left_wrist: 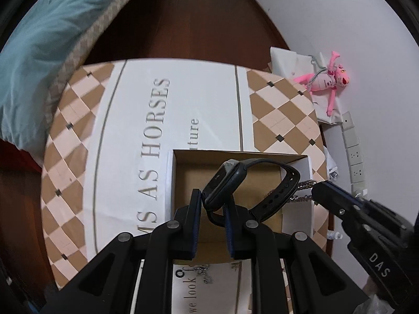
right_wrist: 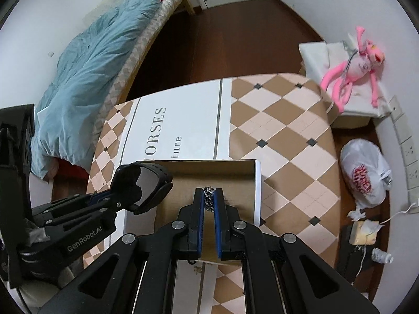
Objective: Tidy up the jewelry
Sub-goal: 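Carry the watch band into the box with the left tool while the right tool drops the chain in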
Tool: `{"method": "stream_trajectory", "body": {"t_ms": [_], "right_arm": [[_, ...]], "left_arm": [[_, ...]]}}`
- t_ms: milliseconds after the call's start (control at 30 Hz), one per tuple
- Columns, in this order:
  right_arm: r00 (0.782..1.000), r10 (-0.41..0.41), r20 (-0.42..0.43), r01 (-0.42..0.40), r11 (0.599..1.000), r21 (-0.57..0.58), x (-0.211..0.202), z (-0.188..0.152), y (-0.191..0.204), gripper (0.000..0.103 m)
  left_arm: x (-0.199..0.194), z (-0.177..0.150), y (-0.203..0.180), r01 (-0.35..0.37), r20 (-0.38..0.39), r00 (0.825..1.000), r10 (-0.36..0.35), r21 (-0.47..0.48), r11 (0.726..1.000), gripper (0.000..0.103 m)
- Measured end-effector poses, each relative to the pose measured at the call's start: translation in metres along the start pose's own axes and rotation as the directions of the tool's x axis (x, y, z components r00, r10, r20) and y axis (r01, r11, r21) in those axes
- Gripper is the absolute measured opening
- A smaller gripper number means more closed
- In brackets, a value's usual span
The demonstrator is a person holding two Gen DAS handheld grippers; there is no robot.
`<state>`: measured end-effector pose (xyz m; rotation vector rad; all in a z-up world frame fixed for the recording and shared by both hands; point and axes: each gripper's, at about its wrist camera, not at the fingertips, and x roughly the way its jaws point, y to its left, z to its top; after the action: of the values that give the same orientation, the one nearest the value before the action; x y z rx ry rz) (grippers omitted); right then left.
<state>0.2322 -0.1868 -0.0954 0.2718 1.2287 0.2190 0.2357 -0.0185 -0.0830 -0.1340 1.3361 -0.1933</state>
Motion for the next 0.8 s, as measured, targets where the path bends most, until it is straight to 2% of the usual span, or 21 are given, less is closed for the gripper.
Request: {"method": "stream_trajectory", "body": {"t_ms": [100, 167, 200, 233, 267, 300, 400, 433, 467, 500, 533, 567, 700, 800], "right_arm": [[0.998, 0.038, -0.051, -0.038, 0.999, 0.002, 0.013, 0.004, -0.003, 0.008], [0.996, 0.043, -0.078, -0.043, 0.999, 0.005, 0.019, 0.006, -0.006, 0.008], [0.996, 0.040, -0.085, -0.039, 0.999, 0.006, 0.020, 0.007, -0.007, 0.008], [0.995, 0.036, -0.093, -0.036, 0.999, 0.008, 0.021, 0.007, -0.008, 0.008], [0.995, 0.032, -0.096, -0.031, 0.999, 0.012, 0.020, 0.007, -0.009, 0.009], [0.995, 0.029, -0.095, -0.028, 1.000, 0.012, 0.019, 0.008, -0.010, 0.009], [0.996, -0.005, -0.087, 0.004, 1.000, -0.005, 0.012, 0.006, -0.010, 0.012], [0.996, -0.018, -0.084, 0.017, 1.000, -0.011, 0.010, 0.006, -0.010, 0.022], [0.996, -0.045, -0.079, 0.043, 0.999, -0.026, 0.007, 0.004, -0.009, 0.043], [0.995, -0.062, -0.074, 0.060, 0.998, -0.033, 0.006, 0.003, -0.008, 0.056], [0.993, -0.095, -0.065, 0.092, 0.995, -0.048, 0.004, -0.001, -0.007, 0.078], [0.989, -0.136, -0.063, 0.132, 0.989, -0.062, 0.004, -0.005, -0.006, 0.087], [0.967, -0.246, -0.062, 0.240, 0.966, -0.093, 0.012, -0.022, -0.002, 0.089], [0.960, -0.272, -0.071, 0.266, 0.960, -0.088, 0.019, -0.033, -0.003, 0.092]], "left_arm": [[0.003, 0.004, 0.001, 0.004, -0.009, 1.000, -0.004, -0.012, 1.000, 0.015], [0.003, 0.006, 0.001, -0.010, -0.008, 1.000, 0.010, -0.013, 1.000, 0.022], [0.002, 0.007, 0.001, -0.016, -0.006, 1.000, 0.016, -0.016, 1.000, 0.043], [0.001, 0.009, 0.002, -0.019, -0.004, 1.000, 0.019, -0.022, 1.000, 0.073], [-0.001, 0.010, 0.003, -0.020, 0.004, 1.000, 0.020, -0.028, 0.999, 0.083], [-0.003, 0.011, 0.005, -0.028, 0.011, 1.000, 0.028, -0.030, 0.999, 0.086], [-0.007, 0.012, 0.012, -0.062, 0.022, 0.998, 0.063, -0.040, 0.997, 0.086], [-0.009, 0.011, 0.014, -0.085, 0.030, 0.996, 0.086, -0.040, 0.996, 0.089], [-0.011, 0.010, 0.017, -0.106, 0.040, 0.993, 0.107, -0.038, 0.994, 0.091], [-0.013, 0.008, 0.019, -0.131, 0.054, 0.990, 0.133, -0.035, 0.991, 0.096], [-0.014, 0.004, 0.021, -0.151, 0.069, 0.986, 0.153, -0.033, 0.988, 0.096], [-0.015, 0.001, 0.023, -0.168, 0.081, 0.982, 0.170, -0.032, 0.985, 0.096], [-0.010, -0.016, 0.029, -0.231, 0.107, 0.967, 0.232, -0.022, 0.973, 0.097], [-0.004, -0.027, 0.028, -0.266, 0.113, 0.958, 0.265, -0.005, 0.964, 0.097]]}}
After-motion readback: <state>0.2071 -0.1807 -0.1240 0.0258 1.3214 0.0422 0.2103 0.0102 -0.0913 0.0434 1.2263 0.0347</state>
